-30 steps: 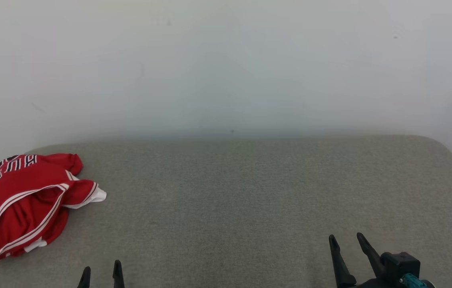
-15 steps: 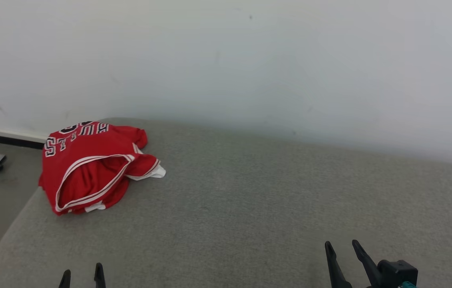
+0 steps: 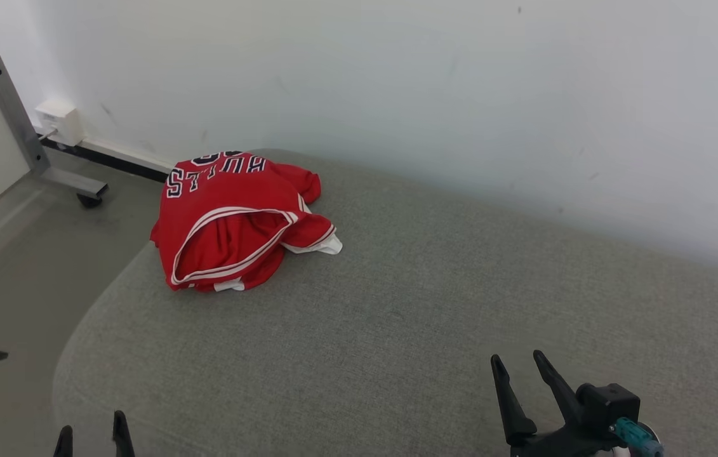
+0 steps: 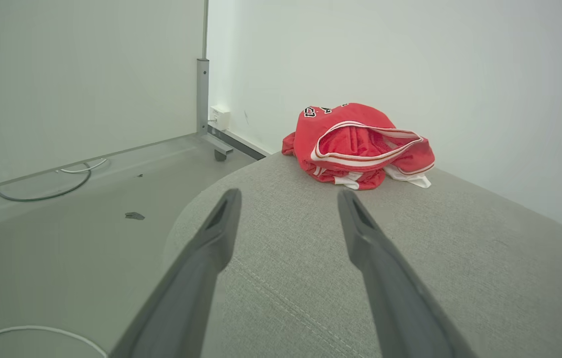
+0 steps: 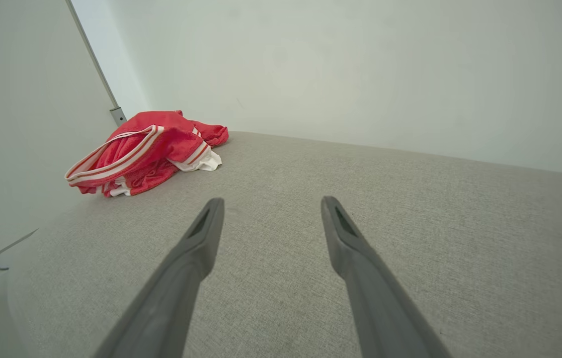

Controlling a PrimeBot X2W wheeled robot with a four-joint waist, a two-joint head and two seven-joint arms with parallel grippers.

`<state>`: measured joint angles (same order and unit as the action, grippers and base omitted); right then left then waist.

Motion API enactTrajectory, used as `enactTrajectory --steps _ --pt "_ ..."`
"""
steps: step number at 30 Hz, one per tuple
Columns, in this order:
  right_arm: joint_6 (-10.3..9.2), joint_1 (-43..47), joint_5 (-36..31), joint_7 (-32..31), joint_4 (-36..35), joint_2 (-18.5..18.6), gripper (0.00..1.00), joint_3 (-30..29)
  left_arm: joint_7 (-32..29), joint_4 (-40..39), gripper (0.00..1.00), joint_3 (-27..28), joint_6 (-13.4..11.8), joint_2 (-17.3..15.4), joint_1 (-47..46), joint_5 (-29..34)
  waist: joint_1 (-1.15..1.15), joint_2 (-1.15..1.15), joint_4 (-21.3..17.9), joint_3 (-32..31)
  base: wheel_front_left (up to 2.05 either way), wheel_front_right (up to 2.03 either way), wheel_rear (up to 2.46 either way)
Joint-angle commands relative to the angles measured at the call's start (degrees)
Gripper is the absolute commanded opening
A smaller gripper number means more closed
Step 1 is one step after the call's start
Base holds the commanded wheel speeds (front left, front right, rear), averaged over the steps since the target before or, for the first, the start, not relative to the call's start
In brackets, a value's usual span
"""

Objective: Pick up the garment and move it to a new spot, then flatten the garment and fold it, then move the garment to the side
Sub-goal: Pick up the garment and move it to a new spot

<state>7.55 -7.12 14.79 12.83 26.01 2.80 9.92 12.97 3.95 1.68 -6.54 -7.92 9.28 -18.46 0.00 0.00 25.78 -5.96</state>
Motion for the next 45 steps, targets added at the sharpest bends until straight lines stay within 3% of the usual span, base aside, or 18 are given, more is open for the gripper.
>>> enactTrajectory --steps 1,16,23,29,39,45 --pt "-0.12 -0.62 0.41 0.35 0.33 0.15 1.0 0.18 0.31 -0.42 1.0 0.28 -0.21 0.08 0.63 -0.62 0.0 0.0 1.47 1.55 0.0 0.0 0.0" --pt "-0.12 -3.58 1.51 1.84 3.96 0.13 1.0 1.9 0.37 -1.67 1.0 1.36 -0.94 -0.79 0.79 -1.14 0.0 0.0 2.04 2.3 0.0 0.0 0.0" --pt "-0.12 -2.97 0.79 2.02 4.12 0.13 1.0 0.98 -2.82 1.41 1.0 0.09 1.35 -2.84 -5.02 -2.17 0.0 0.0 2.3 2.82 0.0 0.0 0.0" --pt "-0.12 -1.55 -0.27 2.08 3.24 0.13 1.0 -0.43 -12.04 8.86 1.0 -1.22 5.81 -6.16 -17.76 -5.53 0.0 0.0 2.53 3.83 0.0 0.0 0.0" --pt "-0.12 -5.72 -5.6 -2.41 -4.68 0.16 1.0 1.1 -23.96 21.46 1.0 2.29 8.97 -9.89 -37.75 -14.29 0.0 0.0 -5.65 15.59 0.0 0.0 0.0" --pt "-0.12 -8.52 -7.08 -4.45 -9.25 0.18 1.0 3.56 -32.52 26.45 1.0 8.56 6.41 -10.99 -47.87 -23.41 0.0 0.0 -11.08 22.73 0.0 0.0 0.0"
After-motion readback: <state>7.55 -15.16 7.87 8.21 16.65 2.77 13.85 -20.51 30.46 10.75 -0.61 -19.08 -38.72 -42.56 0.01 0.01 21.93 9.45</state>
